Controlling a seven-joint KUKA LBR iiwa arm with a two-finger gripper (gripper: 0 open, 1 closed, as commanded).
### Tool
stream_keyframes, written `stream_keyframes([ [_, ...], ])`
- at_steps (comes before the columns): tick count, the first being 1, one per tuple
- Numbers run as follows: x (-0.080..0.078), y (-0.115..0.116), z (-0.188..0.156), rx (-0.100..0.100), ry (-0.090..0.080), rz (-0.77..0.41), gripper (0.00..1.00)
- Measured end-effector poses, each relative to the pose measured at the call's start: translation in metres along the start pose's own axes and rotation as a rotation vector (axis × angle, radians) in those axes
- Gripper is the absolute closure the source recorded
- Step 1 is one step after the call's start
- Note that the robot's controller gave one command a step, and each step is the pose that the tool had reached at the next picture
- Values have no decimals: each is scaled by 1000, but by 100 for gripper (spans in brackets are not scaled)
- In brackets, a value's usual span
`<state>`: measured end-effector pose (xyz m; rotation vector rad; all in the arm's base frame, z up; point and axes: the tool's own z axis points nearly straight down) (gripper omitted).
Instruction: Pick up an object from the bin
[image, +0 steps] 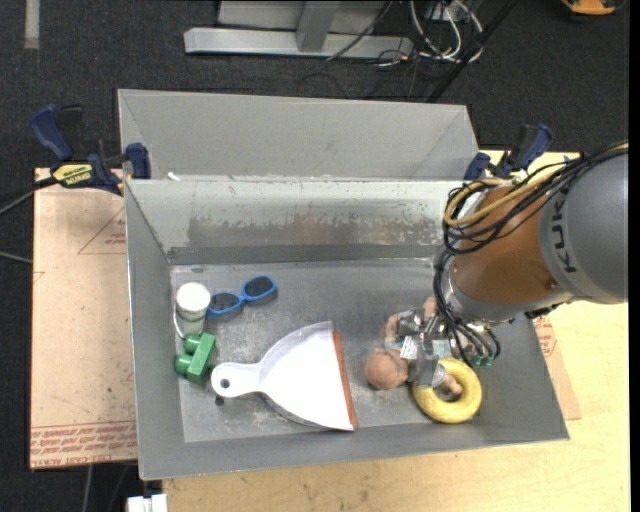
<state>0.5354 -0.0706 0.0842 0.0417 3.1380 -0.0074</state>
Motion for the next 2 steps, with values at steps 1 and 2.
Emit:
stream_keyframes([
  [1, 3, 3, -40, -4, 3, 22, 100],
  [2, 10, -23, -196, 0, -4, 16, 100],
])
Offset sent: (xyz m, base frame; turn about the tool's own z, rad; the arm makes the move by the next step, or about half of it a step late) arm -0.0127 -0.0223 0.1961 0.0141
